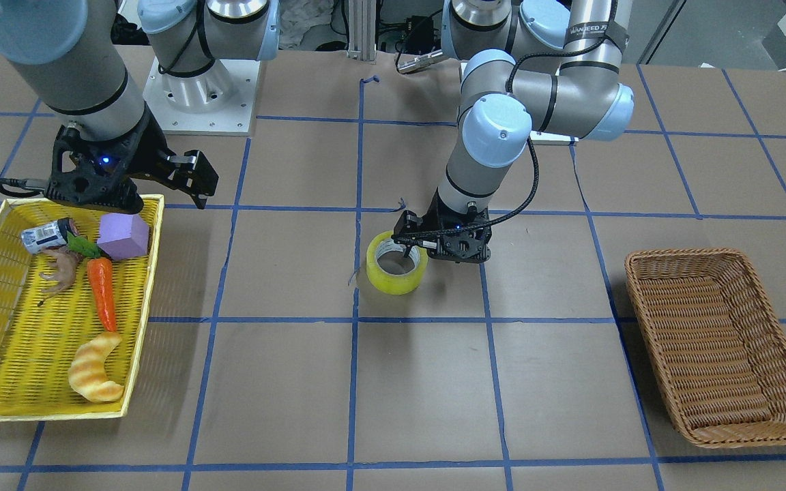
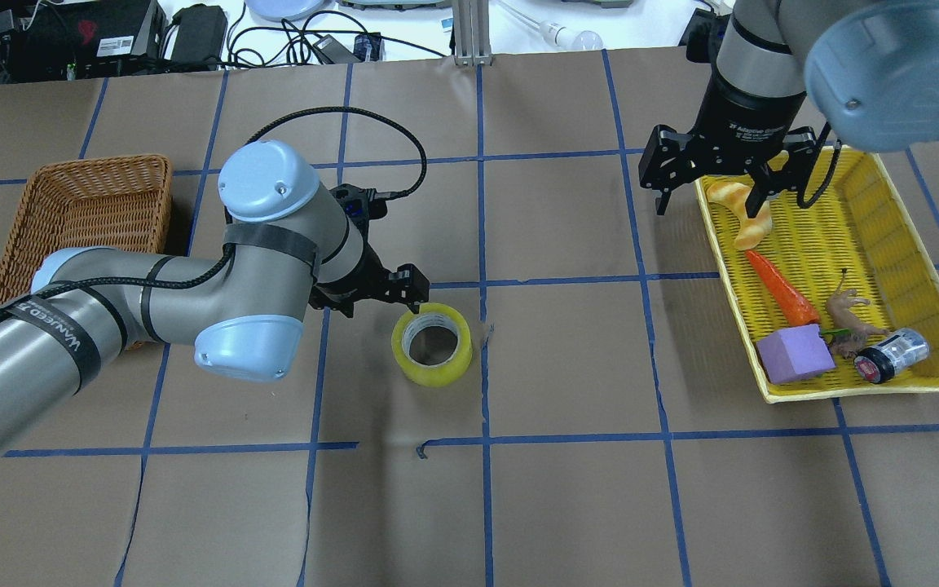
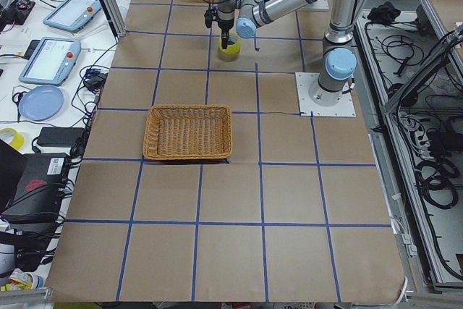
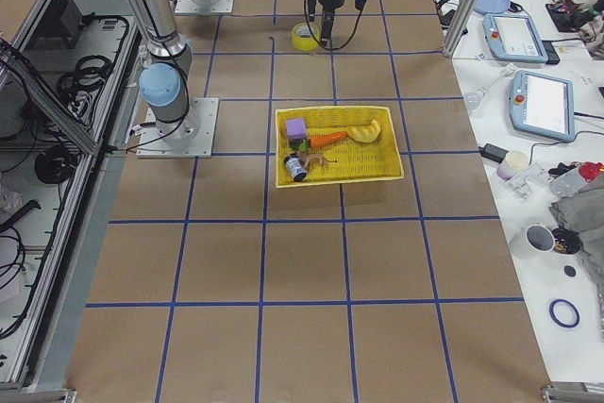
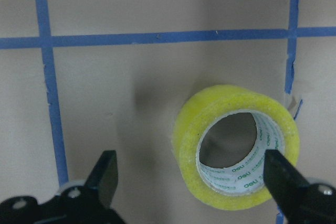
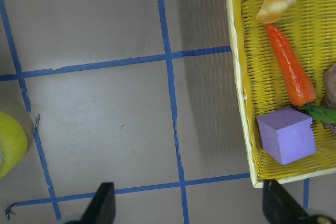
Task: Transfer tape with both arms
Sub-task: 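Lower the left gripper onto the tape roll and grasp it, then carry the tape roll with the left gripper into the wicker basket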
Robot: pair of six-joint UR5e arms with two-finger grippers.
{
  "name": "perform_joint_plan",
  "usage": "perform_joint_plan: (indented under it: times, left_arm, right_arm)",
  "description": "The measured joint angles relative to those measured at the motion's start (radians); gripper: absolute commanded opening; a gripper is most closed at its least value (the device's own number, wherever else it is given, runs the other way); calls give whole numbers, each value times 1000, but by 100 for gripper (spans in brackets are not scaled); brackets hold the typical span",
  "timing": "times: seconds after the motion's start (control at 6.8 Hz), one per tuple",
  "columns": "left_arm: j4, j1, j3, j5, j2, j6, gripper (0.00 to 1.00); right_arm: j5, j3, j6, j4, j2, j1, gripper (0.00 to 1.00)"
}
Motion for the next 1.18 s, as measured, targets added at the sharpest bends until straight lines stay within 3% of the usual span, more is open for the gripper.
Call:
perform_joint_plan:
  times: [0.29,0.44,0.59,0.74,0.88,1.18]
  left_arm:
    - [63,-2,-31,4,-45,4,100]
    - [113,-2,-47,4,-68,11,77]
    - [145,-2,-54,2,-90,14,33]
    - [158,-3,-56,0,-104,17,15]
    - [162,-4,-55,1,-103,21,0]
    - [159,-7,-52,8,-86,23,0]
  right_arm:
    - [12,-2,-12,-3,-5,1,100]
    - [15,-2,-32,-4,-7,0,100]
    - [16,-2,-52,-4,-9,-1,100]
    - [17,-2,-60,-5,-10,-1,100]
    - [16,-2,-63,-5,-11,-1,100]
    - [14,-2,-64,-10,-12,1,100]
